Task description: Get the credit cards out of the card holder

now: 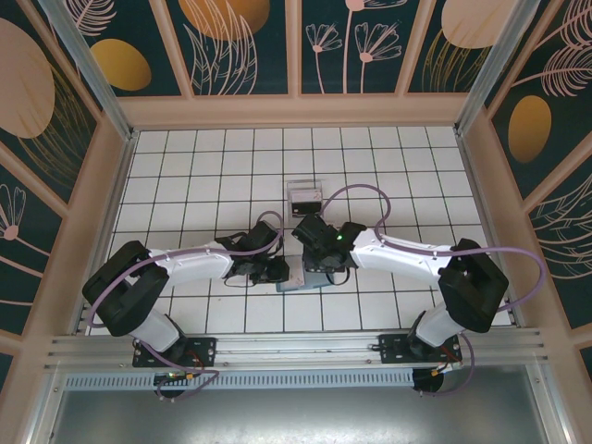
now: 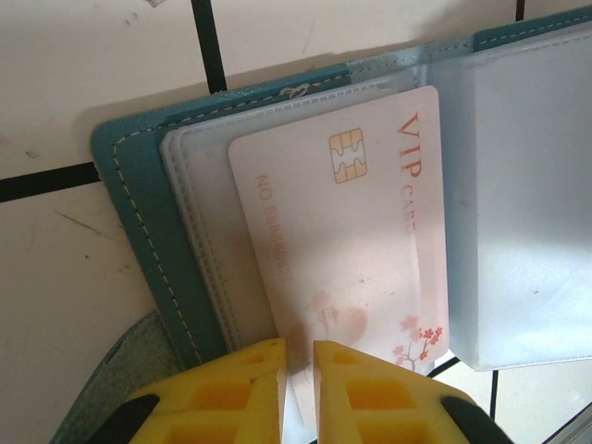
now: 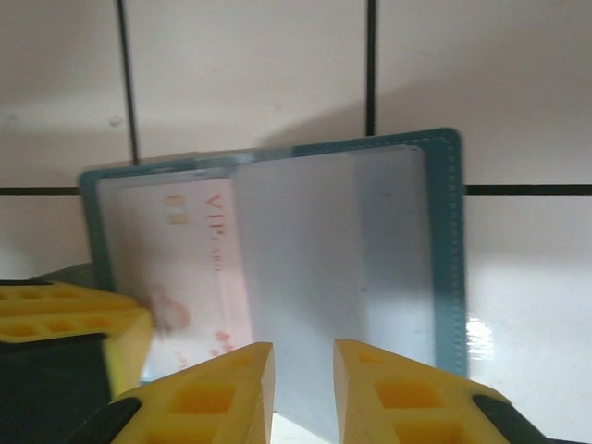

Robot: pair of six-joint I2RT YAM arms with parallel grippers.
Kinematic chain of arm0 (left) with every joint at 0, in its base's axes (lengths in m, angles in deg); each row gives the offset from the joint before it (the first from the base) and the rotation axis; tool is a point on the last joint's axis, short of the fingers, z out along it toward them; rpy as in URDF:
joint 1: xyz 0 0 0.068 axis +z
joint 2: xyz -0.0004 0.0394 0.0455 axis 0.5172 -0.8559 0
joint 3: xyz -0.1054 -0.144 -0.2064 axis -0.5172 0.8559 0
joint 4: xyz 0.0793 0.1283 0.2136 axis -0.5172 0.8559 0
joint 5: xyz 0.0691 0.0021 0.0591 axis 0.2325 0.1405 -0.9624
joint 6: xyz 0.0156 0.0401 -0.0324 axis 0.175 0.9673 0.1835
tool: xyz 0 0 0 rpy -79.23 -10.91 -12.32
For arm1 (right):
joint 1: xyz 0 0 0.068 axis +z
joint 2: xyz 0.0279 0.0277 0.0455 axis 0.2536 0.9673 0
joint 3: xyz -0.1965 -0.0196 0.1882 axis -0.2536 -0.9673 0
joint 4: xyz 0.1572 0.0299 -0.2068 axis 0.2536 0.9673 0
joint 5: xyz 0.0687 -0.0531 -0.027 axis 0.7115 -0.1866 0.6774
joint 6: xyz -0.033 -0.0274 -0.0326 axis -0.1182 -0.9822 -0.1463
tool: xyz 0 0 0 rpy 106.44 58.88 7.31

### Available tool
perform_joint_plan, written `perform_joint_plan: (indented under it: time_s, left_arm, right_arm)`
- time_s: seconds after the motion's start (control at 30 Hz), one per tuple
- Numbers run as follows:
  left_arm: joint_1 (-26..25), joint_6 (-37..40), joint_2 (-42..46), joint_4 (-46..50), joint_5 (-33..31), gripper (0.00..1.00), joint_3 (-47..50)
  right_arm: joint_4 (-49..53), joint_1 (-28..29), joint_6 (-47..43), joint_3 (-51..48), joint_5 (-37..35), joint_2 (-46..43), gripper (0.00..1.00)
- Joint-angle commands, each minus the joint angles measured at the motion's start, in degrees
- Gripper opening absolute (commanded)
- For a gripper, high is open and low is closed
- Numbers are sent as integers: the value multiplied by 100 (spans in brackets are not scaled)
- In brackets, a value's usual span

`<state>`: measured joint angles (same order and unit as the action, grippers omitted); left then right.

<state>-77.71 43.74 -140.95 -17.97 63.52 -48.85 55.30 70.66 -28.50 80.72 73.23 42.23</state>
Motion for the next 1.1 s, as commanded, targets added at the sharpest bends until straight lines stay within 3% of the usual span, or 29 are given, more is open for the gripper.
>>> perform_joint_plan:
  time_s: [0.0, 0.37, 0.7, 1.07]
  left_arm:
    - [-28, -80, -24, -79, -55, 16, 83]
    - [-23, -107, 37, -70, -81, 15, 146]
    - [-27, -130, 102, -44, -107, 14, 197]
    - [-26, -124, 68, -37, -111, 14, 190]
  right_arm:
    - [-323, -22, -51, 219, 241, 13, 22]
    - [-1245, -199, -29, -57, 942, 530, 9]
    - [-1764, -353, 29, -396, 1236, 905, 7]
    - [-1783, -599, 48, -918, 1169, 600, 9]
